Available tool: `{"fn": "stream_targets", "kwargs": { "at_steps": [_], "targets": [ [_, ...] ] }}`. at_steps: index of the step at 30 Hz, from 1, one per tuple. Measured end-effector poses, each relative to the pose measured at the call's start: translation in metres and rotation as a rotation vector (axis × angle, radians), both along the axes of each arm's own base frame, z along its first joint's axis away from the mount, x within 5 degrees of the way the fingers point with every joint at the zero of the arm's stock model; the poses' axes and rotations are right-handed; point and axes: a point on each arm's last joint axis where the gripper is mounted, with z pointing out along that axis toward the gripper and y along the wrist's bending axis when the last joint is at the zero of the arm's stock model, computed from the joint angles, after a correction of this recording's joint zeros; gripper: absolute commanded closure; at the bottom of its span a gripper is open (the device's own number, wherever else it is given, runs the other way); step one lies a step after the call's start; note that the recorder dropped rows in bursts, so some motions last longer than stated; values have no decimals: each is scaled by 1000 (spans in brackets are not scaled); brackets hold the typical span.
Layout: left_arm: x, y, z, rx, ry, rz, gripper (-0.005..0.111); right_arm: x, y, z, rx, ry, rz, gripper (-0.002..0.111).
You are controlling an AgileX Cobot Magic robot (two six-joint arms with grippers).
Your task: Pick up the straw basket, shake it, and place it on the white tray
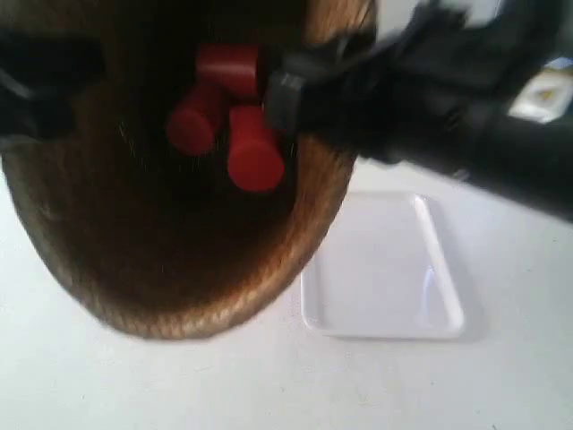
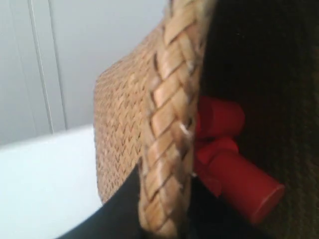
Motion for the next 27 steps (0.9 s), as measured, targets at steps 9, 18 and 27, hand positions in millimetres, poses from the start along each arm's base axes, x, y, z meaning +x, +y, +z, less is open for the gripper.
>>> {"fn": "stream_targets", "kwargs": {
  "at_steps": [9, 18, 27],
  "targets": [
    [-4, 1, -14, 66, 96, -37, 107, 1, 2, -22, -32, 150, 16, 108],
    [-9, 0, -23, 80, 207, -69, 107, -6, 2, -33, -54, 272, 52, 108],
    [2, -1, -1, -12, -32, 14, 107, -1, -19, 7, -24, -39, -55, 108]
  ]
}}
